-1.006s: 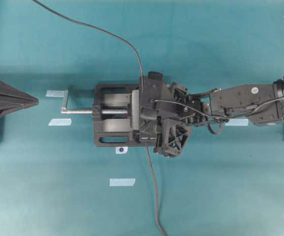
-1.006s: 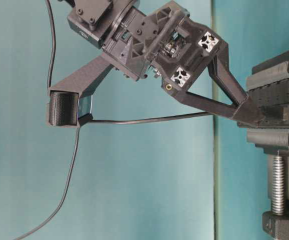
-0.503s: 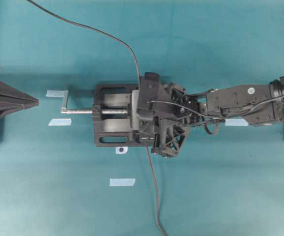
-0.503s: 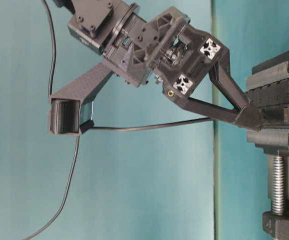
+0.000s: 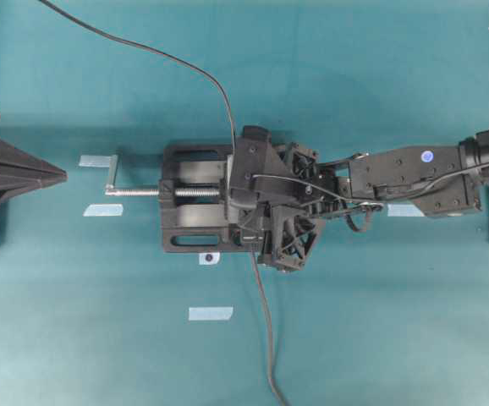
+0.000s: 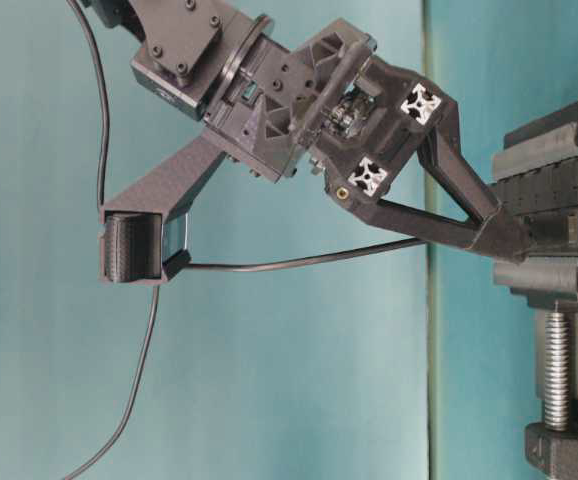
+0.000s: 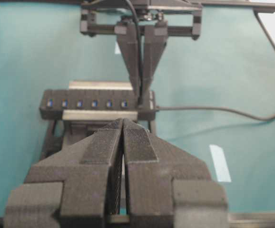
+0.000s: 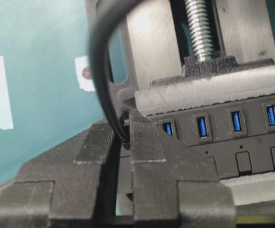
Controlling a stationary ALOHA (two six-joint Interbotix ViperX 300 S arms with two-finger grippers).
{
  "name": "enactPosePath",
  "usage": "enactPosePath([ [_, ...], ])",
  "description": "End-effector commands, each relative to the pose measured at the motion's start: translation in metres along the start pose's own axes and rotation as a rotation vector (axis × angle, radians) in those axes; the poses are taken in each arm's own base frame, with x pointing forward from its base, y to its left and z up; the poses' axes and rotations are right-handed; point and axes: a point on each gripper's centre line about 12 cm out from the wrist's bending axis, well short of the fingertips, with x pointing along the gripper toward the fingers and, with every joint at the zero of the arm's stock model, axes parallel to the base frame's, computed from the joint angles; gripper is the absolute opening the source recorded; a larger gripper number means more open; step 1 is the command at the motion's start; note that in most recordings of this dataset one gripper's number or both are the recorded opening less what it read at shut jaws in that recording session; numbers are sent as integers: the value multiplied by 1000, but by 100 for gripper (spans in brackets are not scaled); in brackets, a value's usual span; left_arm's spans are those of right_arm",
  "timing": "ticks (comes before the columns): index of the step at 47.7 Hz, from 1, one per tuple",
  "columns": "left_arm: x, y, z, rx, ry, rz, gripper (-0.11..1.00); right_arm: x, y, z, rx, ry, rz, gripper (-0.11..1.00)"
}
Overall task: Insert the USB into the front port of the fixed hub.
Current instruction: 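Push the plug into the front port with the right gripper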
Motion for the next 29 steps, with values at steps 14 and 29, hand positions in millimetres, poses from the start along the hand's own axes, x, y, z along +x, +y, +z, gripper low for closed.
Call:
enactPosePath([
  [14,1,0,6,0,-17,1,0,3,25,-22,-41,83,22,2],
  [29,1,0,5,0,-14,1,0,10,30,-17,-44,78,29,2],
])
